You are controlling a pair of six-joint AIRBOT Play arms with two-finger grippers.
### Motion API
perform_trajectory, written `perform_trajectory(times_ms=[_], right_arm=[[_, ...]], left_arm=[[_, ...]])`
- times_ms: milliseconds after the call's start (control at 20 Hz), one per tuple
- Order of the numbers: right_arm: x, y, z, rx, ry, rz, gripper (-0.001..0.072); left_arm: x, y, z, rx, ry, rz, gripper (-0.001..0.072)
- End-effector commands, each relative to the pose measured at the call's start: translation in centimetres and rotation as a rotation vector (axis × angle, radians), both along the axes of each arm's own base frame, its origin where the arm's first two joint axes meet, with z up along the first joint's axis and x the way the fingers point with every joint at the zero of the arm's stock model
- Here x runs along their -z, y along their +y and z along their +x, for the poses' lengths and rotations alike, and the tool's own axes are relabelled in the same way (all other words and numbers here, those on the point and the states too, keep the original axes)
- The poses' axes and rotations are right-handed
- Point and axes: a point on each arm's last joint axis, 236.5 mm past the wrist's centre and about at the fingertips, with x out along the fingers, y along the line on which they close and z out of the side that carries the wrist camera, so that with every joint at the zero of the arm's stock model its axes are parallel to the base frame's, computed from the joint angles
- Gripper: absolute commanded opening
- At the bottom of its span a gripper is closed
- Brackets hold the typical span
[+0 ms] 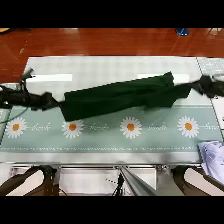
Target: Fold the shirts.
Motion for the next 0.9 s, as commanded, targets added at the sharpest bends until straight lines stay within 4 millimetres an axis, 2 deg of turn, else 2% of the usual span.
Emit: perform_trajectory(times_ms=[0,100,250,500,550,600,650,700,800,850], right_arm=[[-4.0,0.3,6.2,0.055,-0.151,-0.021,0.0028],[-1.6,1.1,8.6,0.071,-0.137,-0.031,0.0028],[2.7,2.0,10.8,0.095,-0.098,-0.06,0.0028],[7.9,1.4,11.9,0.13,-0.03,-0.079,0.0029],[8.6,1.4,11.9,0.114,-0.024,-0.092,0.0039],[8.8,1.4,11.8,0.087,-0.035,-0.121,0.0173],[8.5,1.4,11.9,0.051,-0.057,-0.16,0.0273],[8.1,1.2,11.8,0.007,-0.067,-0.202,0.0322],[7.6,-0.6,11.2,-0.089,-0.049,-0.334,0.0353],[7.5,-2.2,10.7,-0.117,-0.013,-0.413,0.0404]], left_arm=[[-2.1,1.3,4.1,-0.089,-0.088,0.001,0.0023],[0.0,1.5,4.8,-0.105,-0.044,-0.007,0.0023],[2.7,1.5,6.2,-0.149,0.012,-0.053,0.0023],[6.2,1.7,7.3,-0.179,0.082,-0.074,0.0027],[6.9,1.6,7.2,-0.168,0.091,-0.073,0.0088],[7.4,1.6,7.1,-0.157,0.097,-0.072,0.0217],[7.7,1.6,7.1,-0.153,0.099,-0.071,0.0349],[7.6,1.7,7.1,-0.144,0.09,-0.068,0.0405],[6.9,1.4,7.1,-0.107,0.076,-0.071,0.0405],[6.5,1.2,7.1,-0.093,0.077,-0.077,0.0405]])
